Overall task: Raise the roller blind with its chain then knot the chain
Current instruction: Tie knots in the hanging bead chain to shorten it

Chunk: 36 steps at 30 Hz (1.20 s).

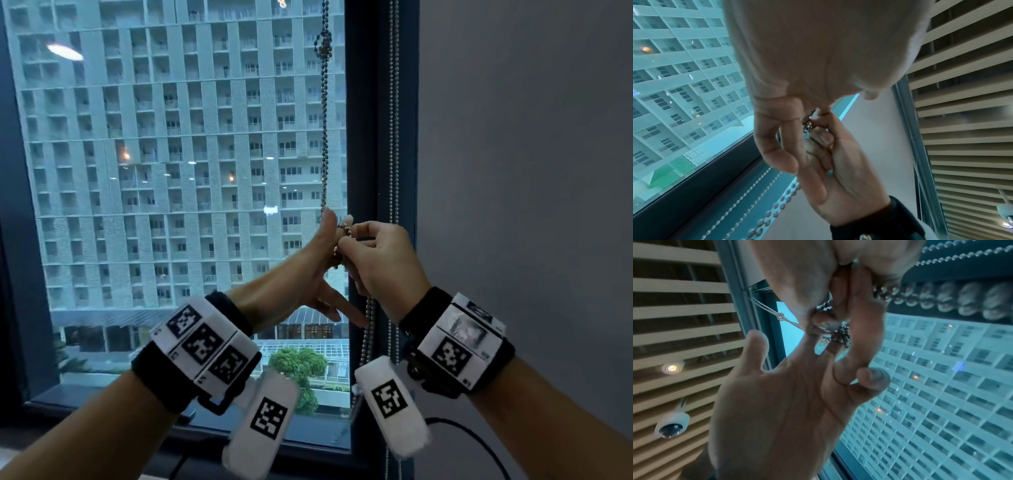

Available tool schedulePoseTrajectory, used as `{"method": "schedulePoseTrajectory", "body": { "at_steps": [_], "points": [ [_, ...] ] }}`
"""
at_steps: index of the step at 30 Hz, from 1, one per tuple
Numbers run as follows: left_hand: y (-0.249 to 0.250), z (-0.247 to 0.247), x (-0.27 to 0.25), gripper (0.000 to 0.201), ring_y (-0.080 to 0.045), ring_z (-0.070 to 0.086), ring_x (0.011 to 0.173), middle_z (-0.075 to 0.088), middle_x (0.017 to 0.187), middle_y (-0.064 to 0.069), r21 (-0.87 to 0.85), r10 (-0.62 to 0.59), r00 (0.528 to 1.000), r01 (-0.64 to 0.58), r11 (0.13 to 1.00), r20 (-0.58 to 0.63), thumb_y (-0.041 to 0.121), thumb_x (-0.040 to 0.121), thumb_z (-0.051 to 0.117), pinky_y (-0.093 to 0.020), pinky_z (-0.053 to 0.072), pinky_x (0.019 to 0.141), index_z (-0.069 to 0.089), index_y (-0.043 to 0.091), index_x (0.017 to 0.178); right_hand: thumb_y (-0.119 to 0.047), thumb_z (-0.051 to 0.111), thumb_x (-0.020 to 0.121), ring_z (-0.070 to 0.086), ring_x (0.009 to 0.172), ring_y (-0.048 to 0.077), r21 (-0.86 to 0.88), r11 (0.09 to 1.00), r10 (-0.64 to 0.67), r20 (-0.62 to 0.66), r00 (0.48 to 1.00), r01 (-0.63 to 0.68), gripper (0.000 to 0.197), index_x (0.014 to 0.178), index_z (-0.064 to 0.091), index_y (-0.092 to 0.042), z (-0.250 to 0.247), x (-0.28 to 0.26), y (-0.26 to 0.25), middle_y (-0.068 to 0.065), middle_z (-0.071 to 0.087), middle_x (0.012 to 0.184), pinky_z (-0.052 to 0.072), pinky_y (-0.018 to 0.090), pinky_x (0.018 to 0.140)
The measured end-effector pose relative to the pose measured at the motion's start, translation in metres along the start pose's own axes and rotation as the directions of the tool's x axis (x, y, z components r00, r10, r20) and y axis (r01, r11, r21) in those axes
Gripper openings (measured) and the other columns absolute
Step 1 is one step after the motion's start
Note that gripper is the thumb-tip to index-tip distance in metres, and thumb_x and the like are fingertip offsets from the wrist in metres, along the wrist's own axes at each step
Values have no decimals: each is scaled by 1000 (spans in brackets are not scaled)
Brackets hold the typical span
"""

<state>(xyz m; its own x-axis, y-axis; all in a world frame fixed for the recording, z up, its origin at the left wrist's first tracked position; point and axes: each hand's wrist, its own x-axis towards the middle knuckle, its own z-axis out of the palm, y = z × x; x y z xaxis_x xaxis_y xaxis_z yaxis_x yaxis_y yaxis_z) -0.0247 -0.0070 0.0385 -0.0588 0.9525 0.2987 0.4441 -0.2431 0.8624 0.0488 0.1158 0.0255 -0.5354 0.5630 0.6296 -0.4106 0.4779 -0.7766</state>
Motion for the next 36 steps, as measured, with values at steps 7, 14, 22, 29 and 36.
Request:
{"method": "schedulePoseTrajectory", "body": {
  "at_steps": [7, 14, 22, 29, 36],
  "points": [
    [-4, -9, 1, 71, -36, 72, 89, 57, 136, -7, 42, -18, 1000, 19, 999, -20, 67, 87, 8, -37, 51, 76, 40, 32, 139, -13, 56, 92, 38, 33, 6, -71, 995, -61, 34, 998, 63, 15, 80, 64, -11, -2, -4, 3, -11, 50, 38, 30, 21, 37],
    [-2, -18, 1, 47, -37, 73, 73, 73, 99, 12, 188, 58, 994, -41, 981, -88, 7, 101, 26, -32, 51, 61, 51, 40, 125, -23, 61, 93, 51, 37, 3, -306, 915, -261, 49, 964, 263, 16, 82, 65, -12, -9, -9, 2, -13, 56, 44, 37, 16, 43],
    [-1, -18, 1, 46, -34, 74, 71, 72, 108, 0, 368, 104, 993, -74, 927, -63, 18, 99, 46, -31, 50, 58, 38, 33, 142, -23, 66, 91, 72, 69, 10, -330, 896, -264, 141, 954, 296, 16, 80, 66, -11, -18, -11, -1, 3, 73, 72, 61, 32, 70],
    [-11, -20, 7, 49, -25, 71, 60, 75, 104, -3, 406, 155, 983, -101, 908, -102, 12, 101, 39, -30, 48, 58, 32, 27, 146, -38, 55, 95, 42, 44, 11, -599, 713, -284, 227, 931, 364, 45, 64, 60, -5, -29, -15, -14, 1, 51, 49, 36, 23, 47],
    [-17, -17, 12, 47, -26, 71, 57, 74, 88, 5, 391, 169, 973, -97, 915, -154, 8, 102, 34, -28, 47, 53, 33, 24, 146, -17, 55, 97, 61, 54, 15, -500, 718, -373, 312, 874, 485, 13, 86, 62, -16, -31, -21, -11, -3, 64, 60, 51, 28, 58]
  ]
}}
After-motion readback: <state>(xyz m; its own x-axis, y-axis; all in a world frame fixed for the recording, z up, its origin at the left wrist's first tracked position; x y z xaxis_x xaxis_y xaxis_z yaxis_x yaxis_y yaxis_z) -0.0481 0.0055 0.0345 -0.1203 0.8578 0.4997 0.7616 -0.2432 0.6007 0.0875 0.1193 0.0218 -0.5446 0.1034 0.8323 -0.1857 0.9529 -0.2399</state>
